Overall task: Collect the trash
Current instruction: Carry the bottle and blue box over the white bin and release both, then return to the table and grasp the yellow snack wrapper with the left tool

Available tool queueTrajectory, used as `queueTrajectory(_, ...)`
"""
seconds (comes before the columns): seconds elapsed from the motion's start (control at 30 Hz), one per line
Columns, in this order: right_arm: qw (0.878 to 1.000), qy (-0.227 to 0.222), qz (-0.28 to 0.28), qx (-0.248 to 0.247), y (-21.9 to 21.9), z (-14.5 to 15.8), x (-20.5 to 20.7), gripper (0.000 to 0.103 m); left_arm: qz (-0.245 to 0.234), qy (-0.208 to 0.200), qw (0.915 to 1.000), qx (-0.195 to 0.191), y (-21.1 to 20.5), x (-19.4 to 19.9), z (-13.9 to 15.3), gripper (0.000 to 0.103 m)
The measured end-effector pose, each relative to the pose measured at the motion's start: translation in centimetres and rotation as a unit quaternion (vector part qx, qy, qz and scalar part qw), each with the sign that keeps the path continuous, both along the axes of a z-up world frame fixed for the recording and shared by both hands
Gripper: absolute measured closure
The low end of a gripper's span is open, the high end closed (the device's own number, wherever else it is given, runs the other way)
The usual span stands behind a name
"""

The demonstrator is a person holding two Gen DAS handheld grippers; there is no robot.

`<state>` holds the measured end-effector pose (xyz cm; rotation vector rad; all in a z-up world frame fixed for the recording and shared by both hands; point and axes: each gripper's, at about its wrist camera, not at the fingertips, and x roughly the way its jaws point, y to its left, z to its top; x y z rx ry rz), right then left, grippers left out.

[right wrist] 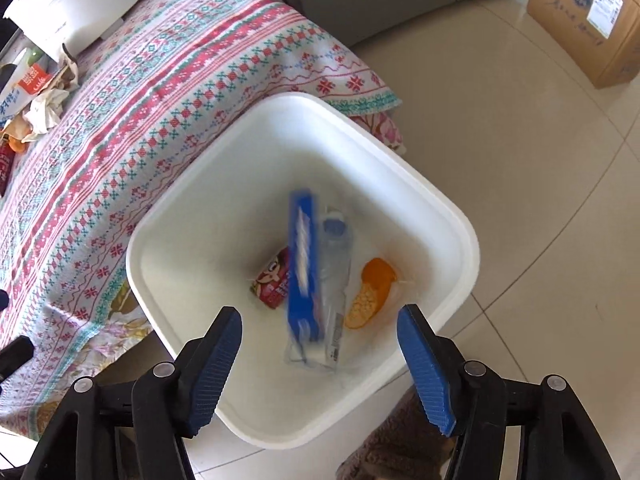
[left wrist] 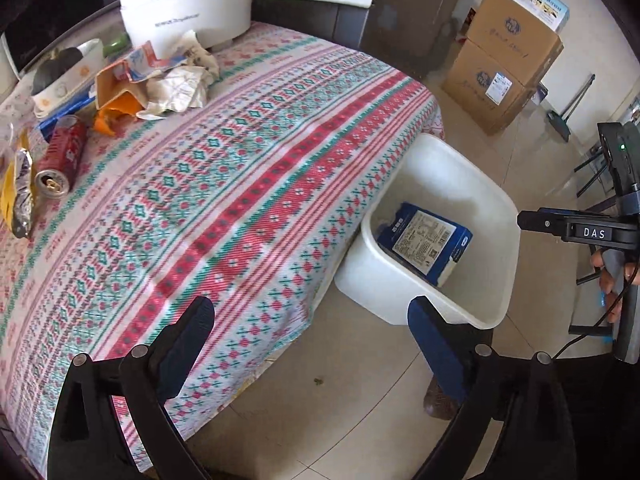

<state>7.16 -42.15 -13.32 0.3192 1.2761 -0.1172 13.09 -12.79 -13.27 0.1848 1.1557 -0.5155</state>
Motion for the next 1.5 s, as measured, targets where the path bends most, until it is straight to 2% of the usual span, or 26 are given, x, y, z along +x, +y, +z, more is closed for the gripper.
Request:
queueTrajectory(0.1,1.0,-0.003,0.005,-0.01,1.0,0.3,0.5,0.03,0.012,-0.015,0.9997,-0.013,2.5,0.3,0.3,0.003)
queueTrajectory(0.27,1.0,-0.007,0.017,-0.014,3.0,0.9,1.8,0.029,0.057,0.002,0.9981,-0.021,6.1,2.1,0.4,0.002)
queueTrajectory(0.4,0.999,-0.019,0.034,-0.025,5.3,1.8,3.1,0.028,0.082,-0.029,0.9962,0.003,9.3,3.8,1.6,0.001)
queueTrajectory(0.5,0.997,-0.038,0.051,-0.046,7.4,2.7,4.2,0.026,0.11,-0.06,0.9916,0.032,12.0,5.3,2.1,0.0)
queueTrajectory(0.7,0.993,-0.065,0.079,-0.066,11.8,3.5,6.9,0.022,0.176,-0.104,0.9781,0.042,17.6,8.9,2.4,0.0)
queueTrajectory(0.77,0.992,-0.067,0.088,-0.064,13.3,3.4,7.9,0.021,0.192,-0.109,0.9743,0.046,19.0,10.0,2.2,0.0)
queueTrajectory(0.87,0.991,-0.066,0.097,-0.067,15.3,3.1,9.1,0.021,0.213,-0.102,0.9712,0.03,20.7,11.4,1.4,0.0)
queueTrajectory(1.0,0.99,-0.066,0.105,-0.061,17.6,2.8,10.3,0.021,0.231,-0.105,0.9669,0.025,22.3,12.9,0.3,0.0)
queueTrajectory(1.17,0.993,-0.072,0.091,-0.022,19.4,2.8,11.3,0.021,0.242,-0.112,0.9607,0.077,23.0,14.4,-1.4,0.0)
queueTrajectory(1.23,0.994,-0.071,0.087,-0.006,20.0,2.6,11.5,0.02,0.25,-0.109,0.9583,0.085,23.4,15.0,-2.0,0.0)
queueTrajectory(1.33,0.994,-0.066,0.086,0.006,20.9,2.2,11.7,0.02,0.279,-0.112,0.9517,0.061,24.8,15.5,-2.3,0.0)
queueTrajectory(1.43,0.994,-0.061,0.086,0.006,21.5,1.9,11.6,0.02,0.307,-0.109,0.9454,-0.004,26.2,15.7,-2.1,0.0)
queueTrajectory(1.5,0.995,-0.06,0.085,0.009,21.7,1.7,11.5,0.02,0.305,-0.114,0.9447,-0.036,26.6,16.1,-2.0,0.0)
